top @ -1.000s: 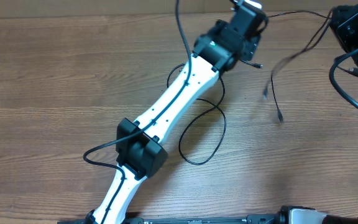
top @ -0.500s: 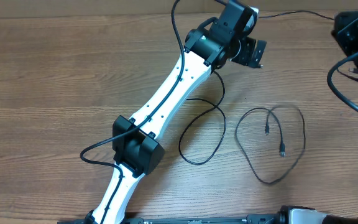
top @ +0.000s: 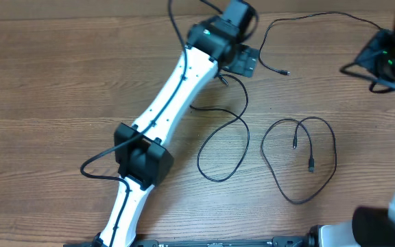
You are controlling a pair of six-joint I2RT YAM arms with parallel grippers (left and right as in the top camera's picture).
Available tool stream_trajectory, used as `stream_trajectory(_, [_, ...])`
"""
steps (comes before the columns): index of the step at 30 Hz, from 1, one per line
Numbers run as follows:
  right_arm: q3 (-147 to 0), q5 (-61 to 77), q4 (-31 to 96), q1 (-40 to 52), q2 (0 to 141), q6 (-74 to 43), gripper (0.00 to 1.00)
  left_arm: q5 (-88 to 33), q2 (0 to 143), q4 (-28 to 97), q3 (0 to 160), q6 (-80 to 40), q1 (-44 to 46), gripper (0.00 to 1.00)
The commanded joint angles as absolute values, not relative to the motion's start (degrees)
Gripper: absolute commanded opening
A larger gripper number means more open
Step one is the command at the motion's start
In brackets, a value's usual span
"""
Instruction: Untangle cables
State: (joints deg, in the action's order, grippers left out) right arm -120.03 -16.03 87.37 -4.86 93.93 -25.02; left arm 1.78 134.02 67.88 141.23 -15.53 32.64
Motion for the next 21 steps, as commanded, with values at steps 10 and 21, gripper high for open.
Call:
stream_trajectory(10, [-119.8, -16.2, 93.5, -5.0, 107.5, -11.7, 0.74, 3.6, 134.1, 70.3, 141.4, -16.9, 22.9, 0.99])
stream_trajectory(21, [-115.1, -15.0, 93.0, -5.0, 111.4, -10.2, 0.83, 3.6, 134.6, 71.8, 141.4, -14.6, 21.1, 1.0])
